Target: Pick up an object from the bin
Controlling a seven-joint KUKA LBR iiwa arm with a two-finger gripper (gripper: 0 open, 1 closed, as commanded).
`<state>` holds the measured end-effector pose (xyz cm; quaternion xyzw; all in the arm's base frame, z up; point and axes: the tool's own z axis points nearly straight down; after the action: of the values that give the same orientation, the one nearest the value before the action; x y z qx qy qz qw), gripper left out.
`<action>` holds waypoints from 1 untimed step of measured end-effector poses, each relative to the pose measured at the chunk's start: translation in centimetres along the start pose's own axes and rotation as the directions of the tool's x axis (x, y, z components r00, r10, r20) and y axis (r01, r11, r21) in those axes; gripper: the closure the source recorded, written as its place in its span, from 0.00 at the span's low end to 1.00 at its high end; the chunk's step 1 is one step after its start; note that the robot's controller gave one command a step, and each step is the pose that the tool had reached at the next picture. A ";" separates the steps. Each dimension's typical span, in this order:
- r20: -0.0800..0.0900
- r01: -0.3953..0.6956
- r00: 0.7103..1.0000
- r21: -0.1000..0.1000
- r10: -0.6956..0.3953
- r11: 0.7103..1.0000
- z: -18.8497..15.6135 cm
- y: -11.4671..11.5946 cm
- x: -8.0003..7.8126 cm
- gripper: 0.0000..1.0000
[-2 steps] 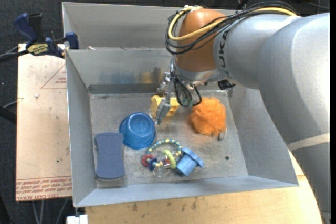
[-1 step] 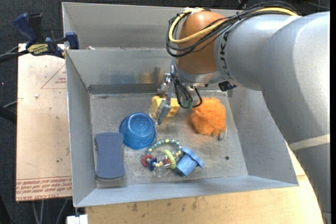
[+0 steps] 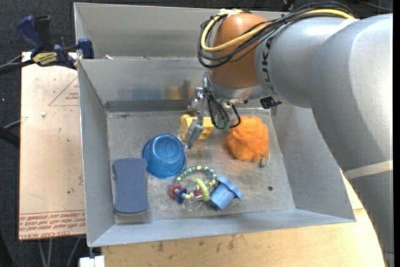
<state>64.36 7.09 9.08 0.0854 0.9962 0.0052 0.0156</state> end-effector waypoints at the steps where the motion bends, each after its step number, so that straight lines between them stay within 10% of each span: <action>1: 0.000 0.000 1.000 0.000 0.000 1.000 0.0 0.0 0.0 1.00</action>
Offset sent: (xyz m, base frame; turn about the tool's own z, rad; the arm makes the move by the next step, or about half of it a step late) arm 0.0000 0.0000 0.0000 0.0000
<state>64.36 7.09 9.08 0.0853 0.9962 0.0051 0.0156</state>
